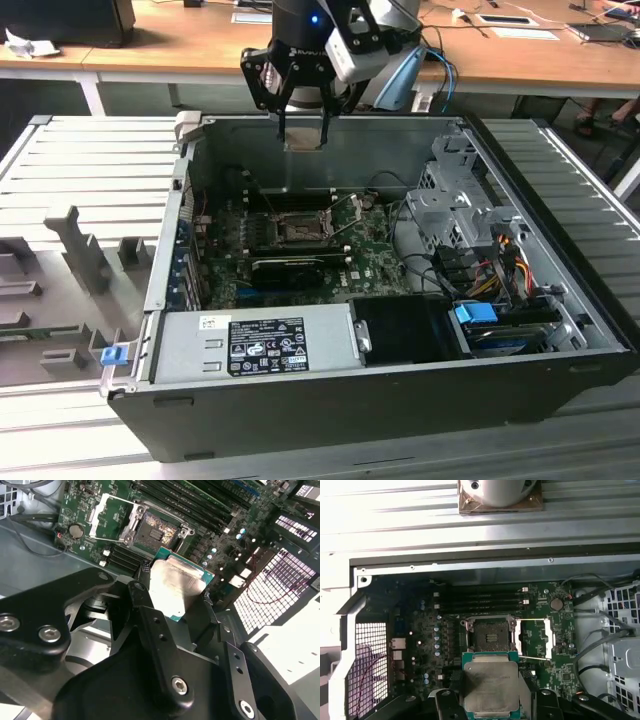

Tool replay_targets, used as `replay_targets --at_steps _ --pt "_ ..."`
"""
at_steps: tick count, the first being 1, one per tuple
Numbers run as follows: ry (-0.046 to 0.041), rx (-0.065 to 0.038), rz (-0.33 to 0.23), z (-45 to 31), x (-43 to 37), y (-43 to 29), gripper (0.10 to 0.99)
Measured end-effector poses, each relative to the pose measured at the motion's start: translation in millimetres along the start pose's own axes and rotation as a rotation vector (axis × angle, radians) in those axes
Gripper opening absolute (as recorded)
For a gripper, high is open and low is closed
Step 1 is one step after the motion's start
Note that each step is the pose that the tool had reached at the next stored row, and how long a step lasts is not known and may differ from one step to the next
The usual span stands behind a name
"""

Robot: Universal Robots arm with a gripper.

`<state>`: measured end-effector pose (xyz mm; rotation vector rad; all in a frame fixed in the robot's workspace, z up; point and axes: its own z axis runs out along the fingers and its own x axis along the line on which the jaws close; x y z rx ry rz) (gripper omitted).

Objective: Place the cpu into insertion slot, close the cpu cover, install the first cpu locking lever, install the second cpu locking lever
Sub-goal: 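Place the cpu into insertion slot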

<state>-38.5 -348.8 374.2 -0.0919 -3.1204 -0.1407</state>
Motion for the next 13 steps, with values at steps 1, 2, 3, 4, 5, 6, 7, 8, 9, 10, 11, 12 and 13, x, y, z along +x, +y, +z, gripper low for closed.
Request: replay_targets --at_steps 1,2,3,4,5,6,7,8,9,10,11,12,13 --pt "0.0000 0.000 0.000 0.2 0.0 0.0 0.529" --pt "0.0000 0.000 0.000 0.5 0.0 -0.1 0.529" --pt "0.0002 0.001 0.000 1.8 0.0 -0.2 0.529" --pt "0.0003 0.001 0.000 2.4 0.0 -0.3 0.529" --pt "0.0002 0.001 0.002 2.5 0.0 -0.3 0.529" --pt "0.0000 0.001 0.004 2.6 0.0 -0.3 0.529" --pt "-0.0004 0.001 0.008 2.7 0.0 -0.3 0.529" --pt "-0.0008 0.001 0.012 2.9 0.0 -0.3 0.529" --pt "-0.0013 0.001 0.018 3.0 0.0 -0.3 0.529" --pt "-0.0016 0.001 0.021 3.0 0.0 -0.3 0.529" --pt "-0.0020 0.000 0.026 3.1 0.0 -0.3 0.529" --pt "-0.0030 0.000 0.036 3.2 0.0 -0.3 0.529" --pt "-0.0043 0.000 0.051 3.3 0.0 -0.3 0.529"
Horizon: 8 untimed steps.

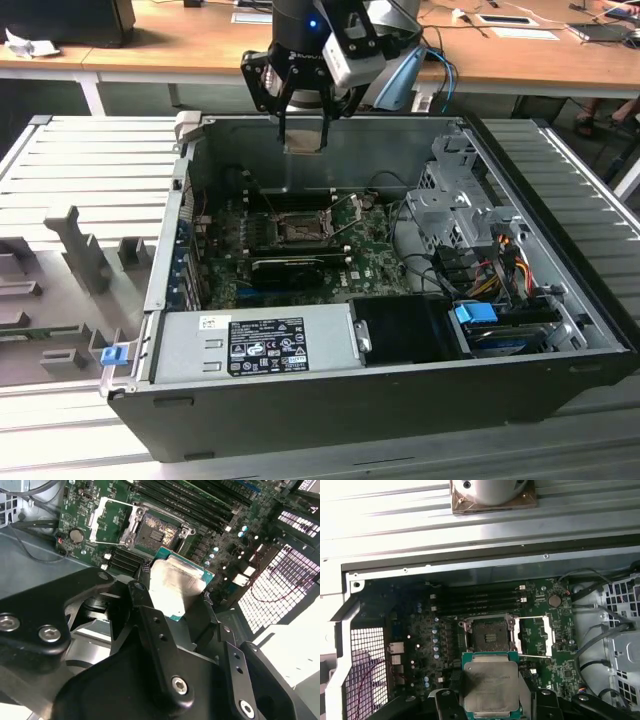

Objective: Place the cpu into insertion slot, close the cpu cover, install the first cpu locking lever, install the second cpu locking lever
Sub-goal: 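Place the cpu into insertion slot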

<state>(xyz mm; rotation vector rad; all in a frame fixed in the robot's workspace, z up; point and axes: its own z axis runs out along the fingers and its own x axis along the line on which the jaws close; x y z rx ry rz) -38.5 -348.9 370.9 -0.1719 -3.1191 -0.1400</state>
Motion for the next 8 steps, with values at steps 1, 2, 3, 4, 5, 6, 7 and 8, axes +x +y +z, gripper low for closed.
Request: replay_targets --at_steps 1,2,3,4,5,6,7,8 --pt "-0.0005 0.000 0.006 0.1 0.0 0.0 0.529" --pt "-0.0010 0.000 0.012 0.1 0.0 0.0 0.529" --pt "-0.0021 0.000 0.024 0.2 0.0 0.0 0.529" --pt "-0.0026 -0.001 0.029 0.2 0.0 0.0 0.529" --pt "-0.0031 -0.001 0.035 0.3 0.0 0.0 0.529" --pt "-0.0040 -0.001 0.044 0.4 0.0 0.0 0.529" --pt "-0.0048 -0.001 0.054 0.4 0.0 0.0 0.529" --pt "-0.0054 -0.001 0.062 0.5 0.0 0.0 0.529"
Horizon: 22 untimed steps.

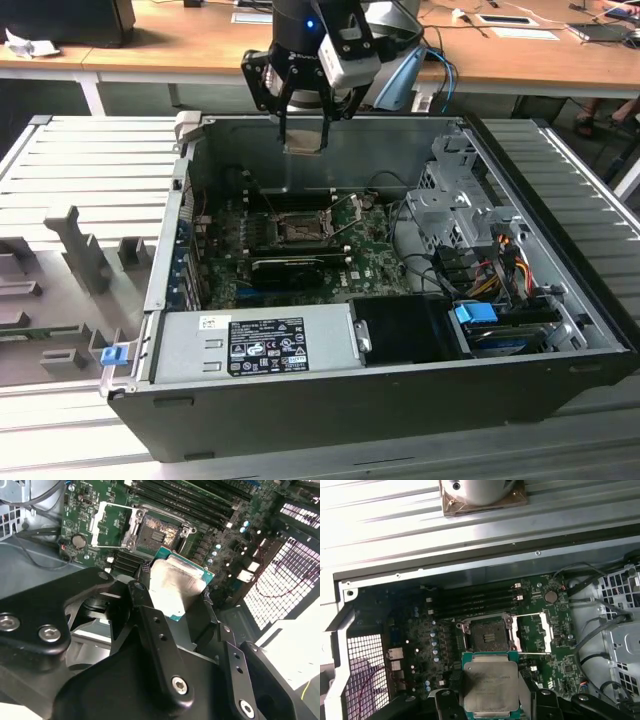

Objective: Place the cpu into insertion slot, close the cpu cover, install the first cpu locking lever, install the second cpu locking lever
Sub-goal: 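Place the cpu into insertion slot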

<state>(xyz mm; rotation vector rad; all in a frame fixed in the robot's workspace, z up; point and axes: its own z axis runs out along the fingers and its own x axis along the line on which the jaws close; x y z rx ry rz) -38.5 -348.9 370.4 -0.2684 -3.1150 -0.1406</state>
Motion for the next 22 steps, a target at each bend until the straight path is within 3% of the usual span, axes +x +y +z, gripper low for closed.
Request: replay_targets --at_steps 13,22 --pt "-0.0096 -0.002 0.108 0.8 0.0 -0.1 0.529" --pt "-0.0211 -0.005 0.236 2.3 -0.1 -0.2 0.529"
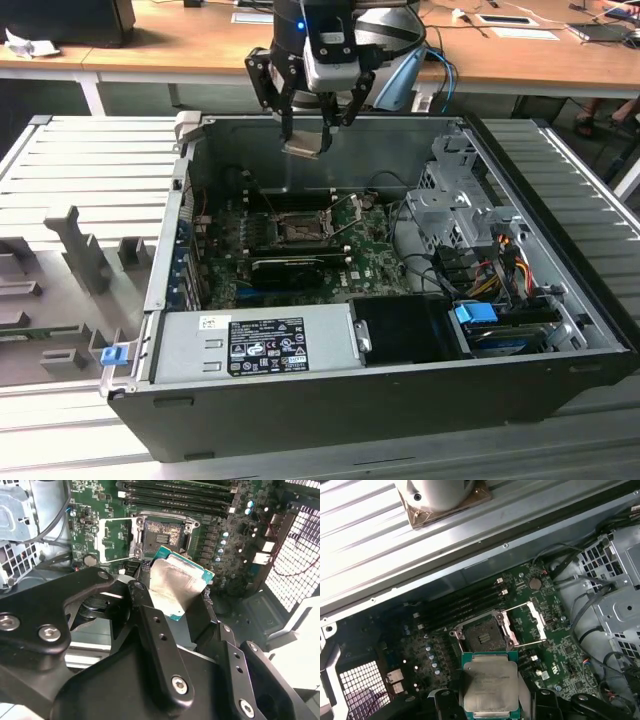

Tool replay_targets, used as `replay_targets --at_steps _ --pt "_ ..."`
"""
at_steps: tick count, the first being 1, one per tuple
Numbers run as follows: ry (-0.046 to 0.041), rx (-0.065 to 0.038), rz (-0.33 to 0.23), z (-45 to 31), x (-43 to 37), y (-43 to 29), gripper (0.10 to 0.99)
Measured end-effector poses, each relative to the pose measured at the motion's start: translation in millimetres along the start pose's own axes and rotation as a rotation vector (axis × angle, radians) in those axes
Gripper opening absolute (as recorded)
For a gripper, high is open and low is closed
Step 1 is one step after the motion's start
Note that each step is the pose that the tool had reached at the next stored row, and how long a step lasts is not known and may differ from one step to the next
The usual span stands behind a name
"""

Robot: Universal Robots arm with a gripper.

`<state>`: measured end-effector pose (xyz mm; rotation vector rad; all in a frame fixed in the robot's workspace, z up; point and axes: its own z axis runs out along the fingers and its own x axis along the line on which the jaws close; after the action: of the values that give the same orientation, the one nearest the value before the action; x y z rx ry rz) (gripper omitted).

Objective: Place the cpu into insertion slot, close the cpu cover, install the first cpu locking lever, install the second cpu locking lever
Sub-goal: 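Place the cpu into insertion slot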

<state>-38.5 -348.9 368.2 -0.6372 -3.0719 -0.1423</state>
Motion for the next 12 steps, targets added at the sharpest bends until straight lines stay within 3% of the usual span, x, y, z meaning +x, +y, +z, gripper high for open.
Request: replay_targets --at_steps 7,12 --pt "-0.0064 0.000 0.067 1.1 -0.1 -0.1 0.529" --pt "-0.0137 -0.002 0.149 2.5 -0.1 -0.2 0.529"
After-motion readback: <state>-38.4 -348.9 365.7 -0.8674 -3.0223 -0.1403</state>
